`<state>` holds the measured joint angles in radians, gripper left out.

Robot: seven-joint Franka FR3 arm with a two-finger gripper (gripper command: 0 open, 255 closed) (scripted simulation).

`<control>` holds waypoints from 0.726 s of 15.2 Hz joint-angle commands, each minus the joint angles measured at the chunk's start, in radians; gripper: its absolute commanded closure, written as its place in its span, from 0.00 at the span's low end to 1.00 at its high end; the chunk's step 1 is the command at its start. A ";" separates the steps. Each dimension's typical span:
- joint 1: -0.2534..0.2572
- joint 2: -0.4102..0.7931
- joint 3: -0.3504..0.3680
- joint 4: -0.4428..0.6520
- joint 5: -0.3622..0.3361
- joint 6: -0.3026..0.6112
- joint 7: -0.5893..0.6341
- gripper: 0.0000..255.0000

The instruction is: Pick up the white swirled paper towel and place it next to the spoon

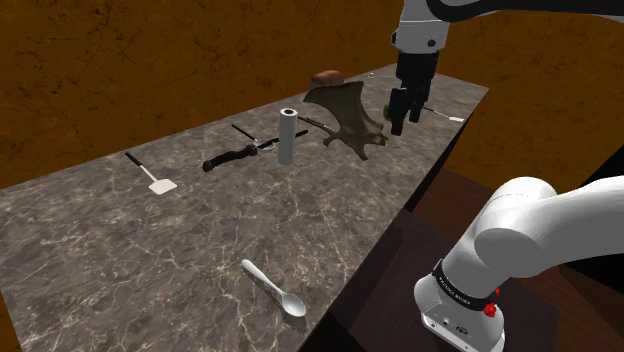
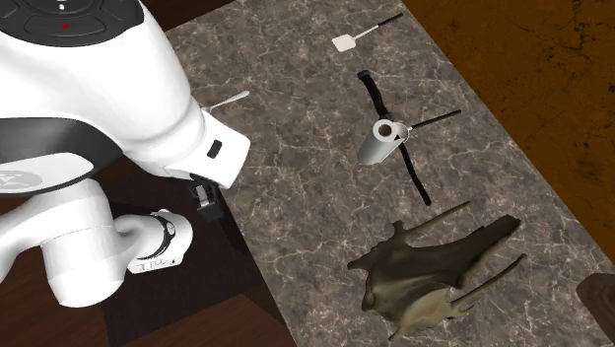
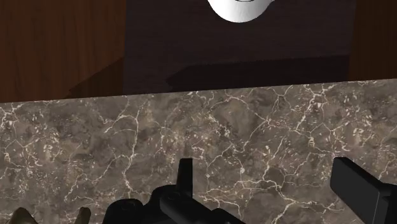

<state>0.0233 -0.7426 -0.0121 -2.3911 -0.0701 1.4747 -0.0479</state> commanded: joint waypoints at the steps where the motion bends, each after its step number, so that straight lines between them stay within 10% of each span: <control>1: 0.000 0.000 0.000 0.000 0.000 0.000 0.000 0.00; 11: -0.007 0.361 -0.003 0.164 0.041 0.238 0.063 0.00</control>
<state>0.0163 -0.4223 -0.0169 -2.2544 -0.0347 1.6940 0.0072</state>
